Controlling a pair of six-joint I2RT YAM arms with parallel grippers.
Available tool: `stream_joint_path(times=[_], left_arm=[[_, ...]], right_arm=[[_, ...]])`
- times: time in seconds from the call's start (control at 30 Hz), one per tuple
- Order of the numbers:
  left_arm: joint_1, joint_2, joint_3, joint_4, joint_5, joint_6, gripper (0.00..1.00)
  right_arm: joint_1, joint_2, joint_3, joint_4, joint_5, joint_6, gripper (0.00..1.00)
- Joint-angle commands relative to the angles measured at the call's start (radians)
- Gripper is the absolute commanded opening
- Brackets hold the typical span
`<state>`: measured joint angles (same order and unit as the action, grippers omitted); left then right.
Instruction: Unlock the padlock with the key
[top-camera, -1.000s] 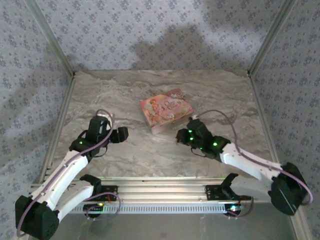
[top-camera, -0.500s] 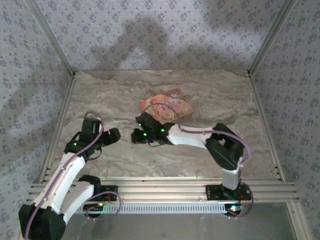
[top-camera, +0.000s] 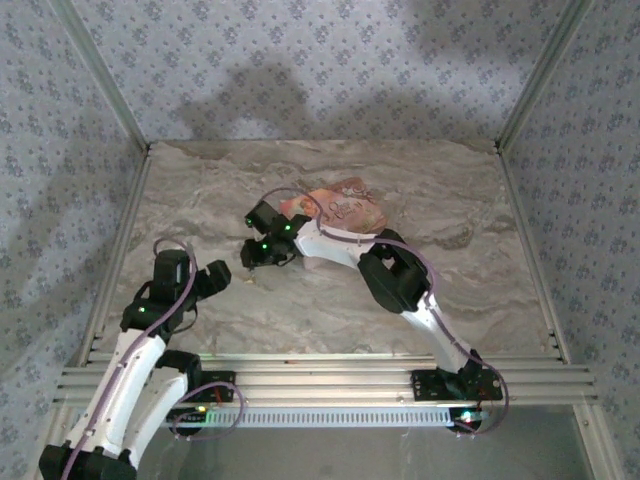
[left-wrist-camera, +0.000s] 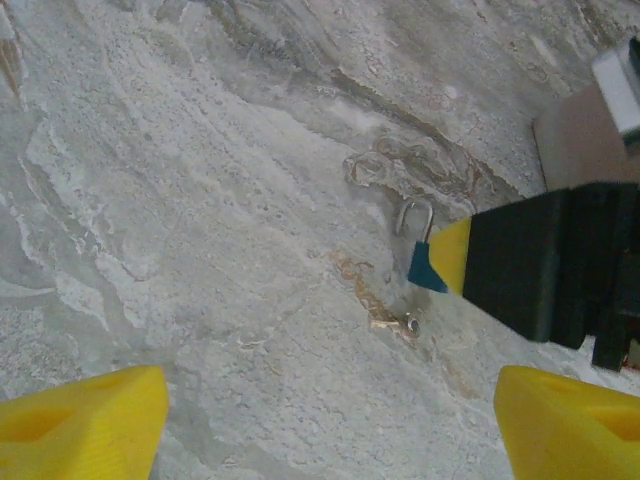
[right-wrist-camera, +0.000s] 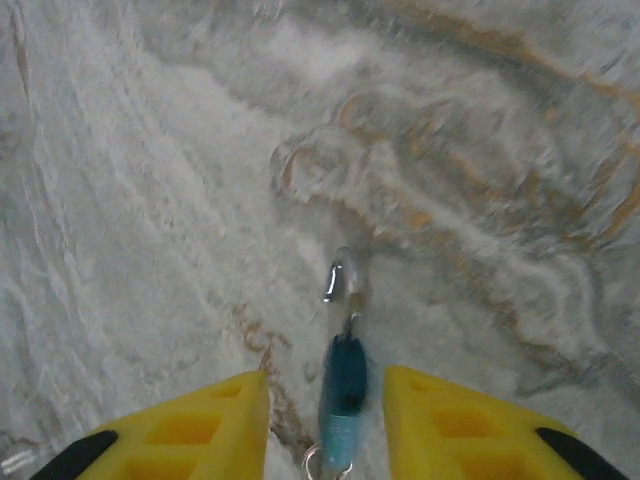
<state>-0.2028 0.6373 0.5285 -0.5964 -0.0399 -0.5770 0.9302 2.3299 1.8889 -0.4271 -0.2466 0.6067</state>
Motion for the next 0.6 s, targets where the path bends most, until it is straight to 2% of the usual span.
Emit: stream_joint_path(times=[0.0, 0.03, 0.07, 0.1, 0.3, 0.4, 0.5, 0.57], left_arm=[[0.005, 0.002, -0.001, 0.045, -0.012, 0.016, 0.86], [0.005, 0.006, 0.001, 0.05, -0.012, 0.021, 0.86], [0.005, 0.009, 0.001, 0.056, -0.013, 0.025, 0.95], [0.005, 0.012, 0.003, 0.064, -0.017, 0.028, 0.98], [0.006, 0.026, 0.004, 0.138, -0.036, 0.086, 0.98], [0.006, 0.02, 0.002, 0.181, -0.11, 0.151, 0.98], [0.006, 0.008, -0.02, 0.277, -0.133, 0.255, 0.98], [0.006, 0.002, -0.039, 0.338, -0.183, 0.27, 0.98]], right_arm=[[0.002, -0.014, 0.117, -0.135, 0.045, -0.095, 0.5], [0.004, -0.025, 0.139, -0.158, 0.065, -0.112, 0.56], [0.005, -0.036, 0.155, -0.169, 0.079, -0.126, 0.6], [0.005, -0.054, 0.17, -0.196, 0.095, -0.141, 0.64], [0.003, -0.218, 0.142, -0.228, 0.188, -0.25, 0.73], [-0.001, -0.353, 0.019, -0.2, 0.291, -0.312, 0.76], [-0.014, -0.527, -0.176, -0.119, 0.42, -0.365, 0.78], [-0.034, -0.649, -0.309, -0.078, 0.52, -0.382, 0.81]])
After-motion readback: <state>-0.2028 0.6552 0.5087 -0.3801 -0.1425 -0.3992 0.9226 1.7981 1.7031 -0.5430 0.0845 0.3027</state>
